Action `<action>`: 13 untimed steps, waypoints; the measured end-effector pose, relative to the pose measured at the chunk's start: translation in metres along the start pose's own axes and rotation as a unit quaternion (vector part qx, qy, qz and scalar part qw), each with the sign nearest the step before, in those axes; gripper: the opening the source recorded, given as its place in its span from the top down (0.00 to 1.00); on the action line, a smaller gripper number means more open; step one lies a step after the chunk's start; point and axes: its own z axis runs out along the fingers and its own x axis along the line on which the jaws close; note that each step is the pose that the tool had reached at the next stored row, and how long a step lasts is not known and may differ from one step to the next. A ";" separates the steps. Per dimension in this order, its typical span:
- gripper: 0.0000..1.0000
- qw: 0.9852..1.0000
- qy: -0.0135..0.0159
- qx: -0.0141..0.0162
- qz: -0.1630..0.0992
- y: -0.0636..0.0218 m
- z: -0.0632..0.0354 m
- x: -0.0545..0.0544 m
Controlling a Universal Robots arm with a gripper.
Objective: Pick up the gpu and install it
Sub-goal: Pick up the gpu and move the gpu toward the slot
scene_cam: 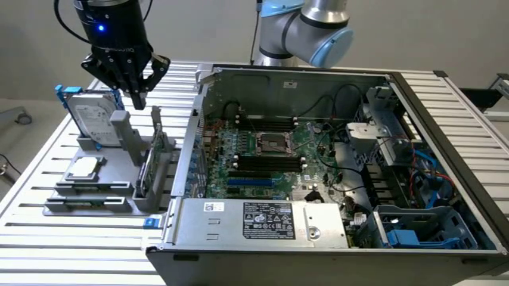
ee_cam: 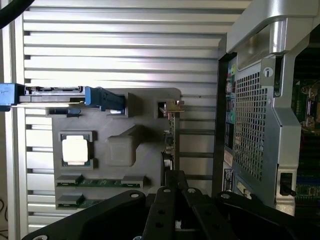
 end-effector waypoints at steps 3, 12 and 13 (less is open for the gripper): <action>0.83 1.000 0.000 0.000 0.000 0.0000 0.0000 0.000; 0.64 1.000 0.000 0.000 0.000 -0.0021 0.0040 0.000; 0.64 1.000 0.000 0.000 0.000 -0.0035 0.0057 0.000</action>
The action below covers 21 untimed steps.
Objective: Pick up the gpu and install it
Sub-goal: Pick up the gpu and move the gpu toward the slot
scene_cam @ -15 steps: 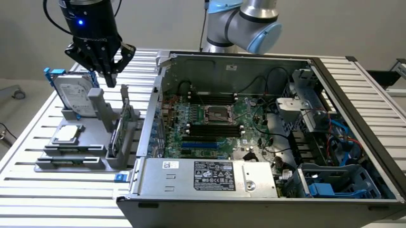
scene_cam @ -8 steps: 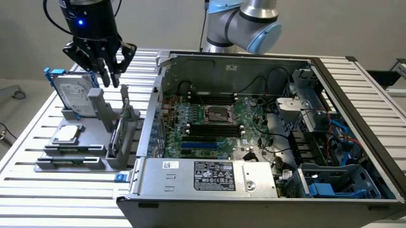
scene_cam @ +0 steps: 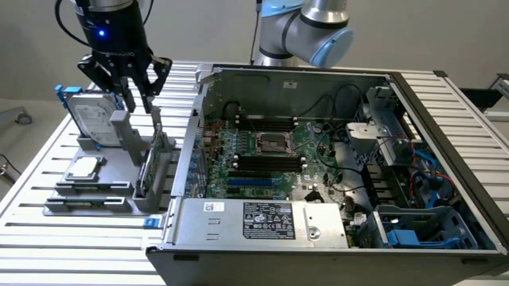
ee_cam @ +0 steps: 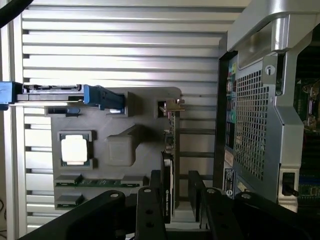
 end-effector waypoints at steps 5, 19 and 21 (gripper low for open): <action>0.64 1.000 0.000 0.000 0.000 -0.0072 0.0090 0.000; 0.64 1.000 0.000 0.000 0.000 -0.0150 0.0342 0.000; 0.64 1.000 0.000 0.000 0.000 -0.0159 0.0380 0.000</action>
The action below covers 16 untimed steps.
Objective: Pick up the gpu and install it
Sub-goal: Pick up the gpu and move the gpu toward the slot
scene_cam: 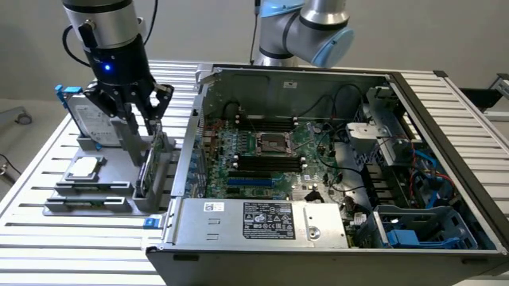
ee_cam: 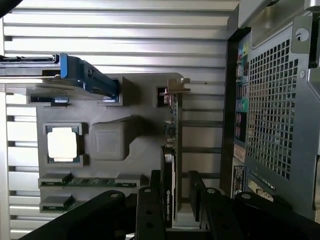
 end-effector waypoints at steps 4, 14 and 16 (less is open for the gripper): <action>0.64 1.000 0.000 0.000 0.000 -0.0021 0.0072 0.000; 0.64 1.000 0.000 0.000 0.000 -0.0051 0.0253 0.001; 0.64 1.000 0.000 0.000 0.000 -0.0052 0.0290 0.002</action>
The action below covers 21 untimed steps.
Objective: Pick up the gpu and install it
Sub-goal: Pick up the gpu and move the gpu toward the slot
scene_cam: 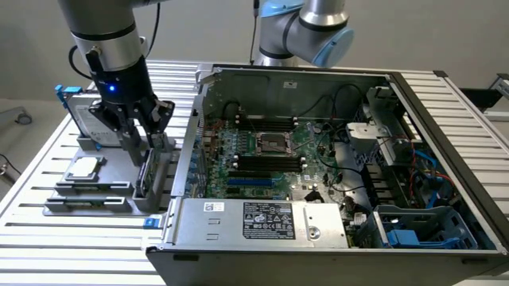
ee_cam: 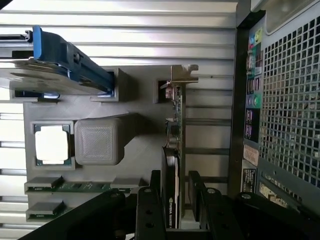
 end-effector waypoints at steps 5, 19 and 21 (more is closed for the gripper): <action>0.64 1.000 0.000 0.000 0.000 -0.0002 0.0089 0.000; 0.64 1.000 0.001 0.000 0.000 -0.0006 0.0340 0.000; 0.64 1.000 0.003 0.000 0.000 -0.0007 0.0351 0.000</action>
